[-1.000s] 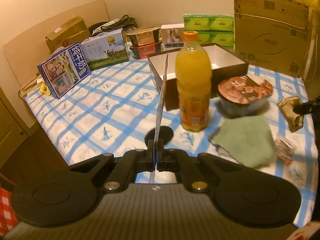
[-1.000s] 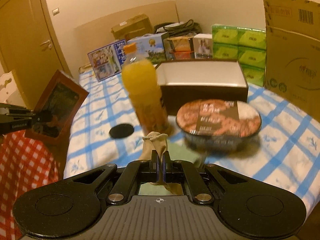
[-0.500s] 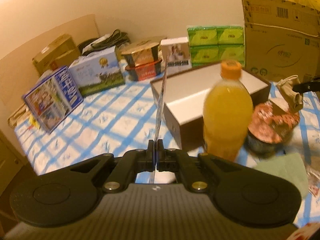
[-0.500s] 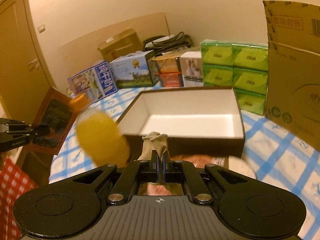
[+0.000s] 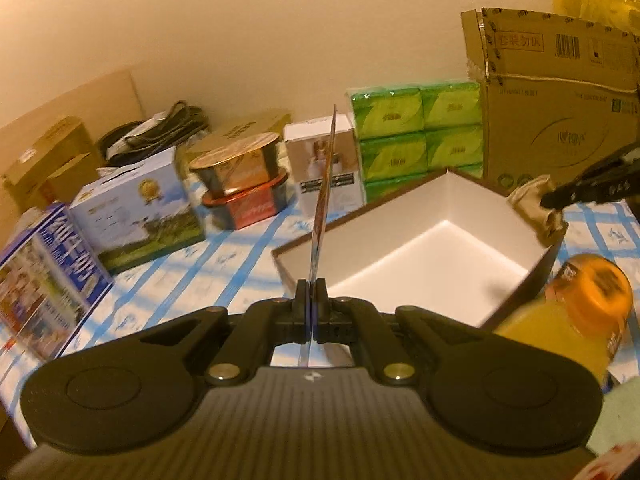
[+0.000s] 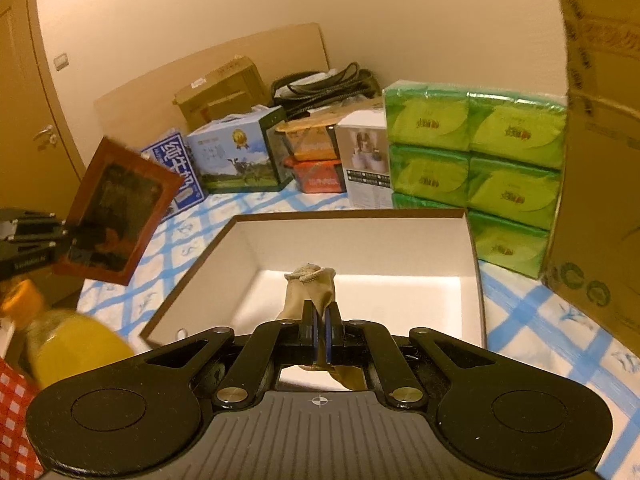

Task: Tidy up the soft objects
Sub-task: 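Carry both items into the brown box and open both tools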

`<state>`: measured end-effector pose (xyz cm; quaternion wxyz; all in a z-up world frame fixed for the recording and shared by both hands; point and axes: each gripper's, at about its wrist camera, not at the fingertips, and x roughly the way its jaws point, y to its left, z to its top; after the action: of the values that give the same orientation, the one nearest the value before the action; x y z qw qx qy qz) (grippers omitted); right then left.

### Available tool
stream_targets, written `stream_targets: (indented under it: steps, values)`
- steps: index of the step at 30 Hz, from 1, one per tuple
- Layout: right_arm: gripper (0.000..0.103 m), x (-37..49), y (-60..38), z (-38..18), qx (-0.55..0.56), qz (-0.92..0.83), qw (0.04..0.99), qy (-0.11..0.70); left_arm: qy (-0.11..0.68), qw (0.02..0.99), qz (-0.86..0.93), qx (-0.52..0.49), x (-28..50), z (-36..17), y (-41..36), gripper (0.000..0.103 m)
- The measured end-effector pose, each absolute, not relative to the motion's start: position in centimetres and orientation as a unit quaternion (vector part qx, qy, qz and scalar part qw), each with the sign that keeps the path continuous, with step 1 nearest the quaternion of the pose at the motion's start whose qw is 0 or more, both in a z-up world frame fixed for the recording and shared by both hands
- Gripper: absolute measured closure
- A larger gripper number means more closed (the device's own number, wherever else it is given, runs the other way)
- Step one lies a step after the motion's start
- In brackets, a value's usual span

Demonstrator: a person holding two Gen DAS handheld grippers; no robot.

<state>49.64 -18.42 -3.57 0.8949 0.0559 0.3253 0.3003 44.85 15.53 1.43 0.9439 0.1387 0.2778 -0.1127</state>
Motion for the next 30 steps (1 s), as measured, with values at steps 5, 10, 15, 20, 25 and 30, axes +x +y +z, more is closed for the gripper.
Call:
stream_targets:
  steps: [5, 10, 15, 20, 25, 30]
  values:
    - [0.099, 52.5, -17.5, -4.9, 0.052, 0.293, 0.895, 0.334, 0.287, 0.935, -0.151, 0.142, 49.7, 0.2, 14.5, 0.102]
    - [0.099, 54.2, -16.8, -5.8, 0.037, 0.276, 0.903, 0.329, 0.302, 0.925, -0.185, 0.137, 53.6, -1.4, 12.6, 0.094]
    - [0.096, 55.7, -16.5, -6.3, 0.041, 0.255, 0.908, 0.330, 0.322, 0.920, -0.180, 0.136, 56.1, -3.1, 11.0, 0.066]
    - [0.043, 55.9, -17.3, -6.3, 0.065, 0.236, 0.915, 0.321, 0.335, 0.917, -0.172, 0.134, 56.5, -4.0, 10.7, 0.060]
    - [0.043, 55.3, -18.6, -5.6, 0.083, 0.231, 0.913, 0.327, 0.345, 0.919, -0.158, 0.109, 55.9, -3.8, 11.8, 0.060]
    - [0.043, 53.3, -20.5, -5.0, 0.093, 0.227, 0.910, 0.334, 0.347, 0.924, -0.132, 0.093, 53.7, -2.8, 13.4, 0.060]
